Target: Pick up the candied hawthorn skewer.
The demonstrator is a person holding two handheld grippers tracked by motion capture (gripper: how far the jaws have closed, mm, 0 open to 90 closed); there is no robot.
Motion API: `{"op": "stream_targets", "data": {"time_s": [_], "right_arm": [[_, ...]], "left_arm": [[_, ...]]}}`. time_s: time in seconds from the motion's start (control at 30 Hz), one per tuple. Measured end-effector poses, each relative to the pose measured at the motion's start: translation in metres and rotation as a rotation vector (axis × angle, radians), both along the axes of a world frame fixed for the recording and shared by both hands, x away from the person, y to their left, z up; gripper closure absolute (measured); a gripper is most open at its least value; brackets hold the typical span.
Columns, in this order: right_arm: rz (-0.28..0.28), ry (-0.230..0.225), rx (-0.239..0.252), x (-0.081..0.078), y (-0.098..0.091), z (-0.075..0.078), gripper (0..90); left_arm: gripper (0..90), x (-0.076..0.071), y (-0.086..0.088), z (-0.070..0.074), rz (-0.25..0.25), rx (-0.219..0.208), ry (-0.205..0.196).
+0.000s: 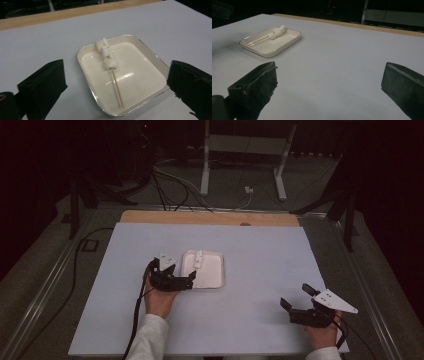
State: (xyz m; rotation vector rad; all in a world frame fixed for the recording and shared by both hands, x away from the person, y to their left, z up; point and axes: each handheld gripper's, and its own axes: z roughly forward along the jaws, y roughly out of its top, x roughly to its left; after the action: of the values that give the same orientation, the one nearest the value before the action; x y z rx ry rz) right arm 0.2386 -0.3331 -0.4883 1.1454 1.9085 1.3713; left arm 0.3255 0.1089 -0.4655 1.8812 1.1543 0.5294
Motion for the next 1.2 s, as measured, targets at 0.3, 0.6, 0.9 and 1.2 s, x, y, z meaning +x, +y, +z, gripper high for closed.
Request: {"op": "stream_targets", "data": {"time_s": [0.3, 0.6, 0.9, 1.2], "right_arm": [[0.003, 0.006, 0.000, 0.000, 0.001, 0.000, 0.1], [0.003, 0.008, 0.000, 0.000, 0.001, 0.000, 0.1], [0.001, 0.008, -0.003, 0.001, 0.001, -0.001, 0.1], [-0.003, 0.010, -0.004, 0.001, 0.001, -0.001, 0.1]], "left_arm": [[6.0, 0.011, -0.011, -0.013, -0.004, 0.033, 0.069], [22.6, 0.016, -0.022, -0.022, 0.003, 0.094, 0.116], [44.6, 0.022, -0.030, -0.034, -0.023, 0.134, 0.194], [64.0, 0.022, -0.039, -0.041, -0.013, 0.209, 0.220]]}}
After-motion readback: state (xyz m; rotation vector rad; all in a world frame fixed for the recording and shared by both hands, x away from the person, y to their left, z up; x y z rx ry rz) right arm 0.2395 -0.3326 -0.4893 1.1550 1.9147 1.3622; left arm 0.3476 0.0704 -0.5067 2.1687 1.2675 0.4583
